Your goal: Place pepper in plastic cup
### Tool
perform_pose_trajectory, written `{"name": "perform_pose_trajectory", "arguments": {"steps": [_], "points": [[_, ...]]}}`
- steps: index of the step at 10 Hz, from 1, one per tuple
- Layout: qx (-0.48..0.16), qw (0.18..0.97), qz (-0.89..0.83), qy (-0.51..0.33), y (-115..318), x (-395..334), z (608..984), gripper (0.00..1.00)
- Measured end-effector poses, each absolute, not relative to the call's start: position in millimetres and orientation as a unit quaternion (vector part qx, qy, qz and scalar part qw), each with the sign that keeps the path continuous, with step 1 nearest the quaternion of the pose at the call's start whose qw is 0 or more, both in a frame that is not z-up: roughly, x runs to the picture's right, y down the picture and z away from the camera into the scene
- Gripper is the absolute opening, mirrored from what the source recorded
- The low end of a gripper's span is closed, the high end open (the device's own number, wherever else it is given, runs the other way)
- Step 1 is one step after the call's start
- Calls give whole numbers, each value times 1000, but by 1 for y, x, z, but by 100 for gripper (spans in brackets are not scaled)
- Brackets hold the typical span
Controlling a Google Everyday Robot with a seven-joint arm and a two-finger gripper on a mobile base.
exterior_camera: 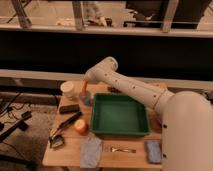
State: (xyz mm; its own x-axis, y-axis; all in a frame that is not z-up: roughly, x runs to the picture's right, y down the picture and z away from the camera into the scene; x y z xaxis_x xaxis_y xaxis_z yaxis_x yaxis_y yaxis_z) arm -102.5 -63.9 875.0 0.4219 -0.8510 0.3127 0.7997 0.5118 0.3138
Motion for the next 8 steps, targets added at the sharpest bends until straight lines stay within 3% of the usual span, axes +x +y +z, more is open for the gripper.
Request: {"name": "perform_pose_trajectory", "arguments": {"steps": [8], "points": [[88, 821, -528, -199, -63, -116, 880, 5]]}}
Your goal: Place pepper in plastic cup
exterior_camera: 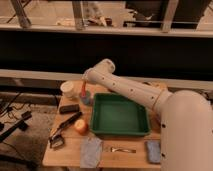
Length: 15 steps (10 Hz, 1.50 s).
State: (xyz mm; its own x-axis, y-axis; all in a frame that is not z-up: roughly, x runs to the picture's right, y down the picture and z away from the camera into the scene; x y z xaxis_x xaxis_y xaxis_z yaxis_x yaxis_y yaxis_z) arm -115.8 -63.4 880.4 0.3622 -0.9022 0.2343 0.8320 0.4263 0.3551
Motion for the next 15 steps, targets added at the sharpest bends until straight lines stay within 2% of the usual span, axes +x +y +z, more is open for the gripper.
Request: {"name": "perform_pose_trajectory", "arguments": {"steps": [6, 7, 12, 13, 15], "points": [[94, 812, -546, -184, -54, -113, 880, 7], [95, 811, -547, -184, -54, -114, 880, 14], [95, 812, -546, -184, -54, -113, 880, 66], [94, 812, -546, -184, -54, -113, 880, 72], [94, 812, -546, -184, -54, -113, 880, 74]]}}
